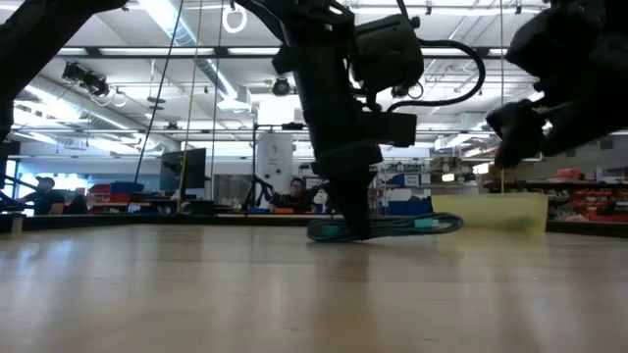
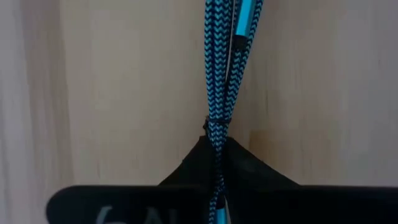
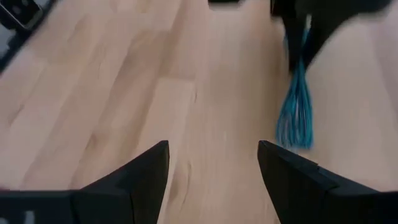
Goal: Pick and place USB-C Cables
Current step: Put the blue charger cable into the yellow container
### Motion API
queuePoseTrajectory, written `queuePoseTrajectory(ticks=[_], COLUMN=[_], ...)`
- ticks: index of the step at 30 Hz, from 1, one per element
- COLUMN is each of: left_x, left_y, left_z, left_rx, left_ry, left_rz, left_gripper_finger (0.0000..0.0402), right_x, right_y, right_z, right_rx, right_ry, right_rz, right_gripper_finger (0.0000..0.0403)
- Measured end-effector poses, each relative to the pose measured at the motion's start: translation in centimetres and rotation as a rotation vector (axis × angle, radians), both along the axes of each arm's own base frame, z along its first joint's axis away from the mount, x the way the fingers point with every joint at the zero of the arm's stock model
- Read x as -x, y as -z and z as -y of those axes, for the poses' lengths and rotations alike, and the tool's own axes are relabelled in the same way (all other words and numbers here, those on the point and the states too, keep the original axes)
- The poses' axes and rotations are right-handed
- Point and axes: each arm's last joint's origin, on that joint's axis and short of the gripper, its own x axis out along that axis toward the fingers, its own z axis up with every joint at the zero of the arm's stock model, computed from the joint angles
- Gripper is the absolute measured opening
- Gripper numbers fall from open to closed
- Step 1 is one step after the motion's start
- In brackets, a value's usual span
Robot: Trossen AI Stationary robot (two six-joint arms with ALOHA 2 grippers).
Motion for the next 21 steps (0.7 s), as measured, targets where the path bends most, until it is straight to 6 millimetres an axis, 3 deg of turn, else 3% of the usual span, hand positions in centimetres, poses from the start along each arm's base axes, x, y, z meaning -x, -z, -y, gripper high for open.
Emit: queuePoseTrajectory(ticks=[7,16,21], left_x=[-0.2,-1.1,-2.0], left_y=[-0.4,-5.5,-8.0], left_z=[-0.1,-1.9,-1.6], left_rx=[-0.007,0.002,0.037], left_ry=[-0.046,-0.079,-0.06], left_rz=[0.039,0.312,0.513], left_gripper_finger=[0.0022,0.0021,0.002], right_x=[-0.2,1.2,2.3], right_y=[-1.2,-4.2,-5.7], right_z=[-0.4,-0.2,0.3], right_rx=[0.133,0.213,0.188], right_ry=[-0.012,0.065,0.081], right_rz=[0.15,0.358,0.447], right_gripper_finger=[0.0251,0.0251,0.0251])
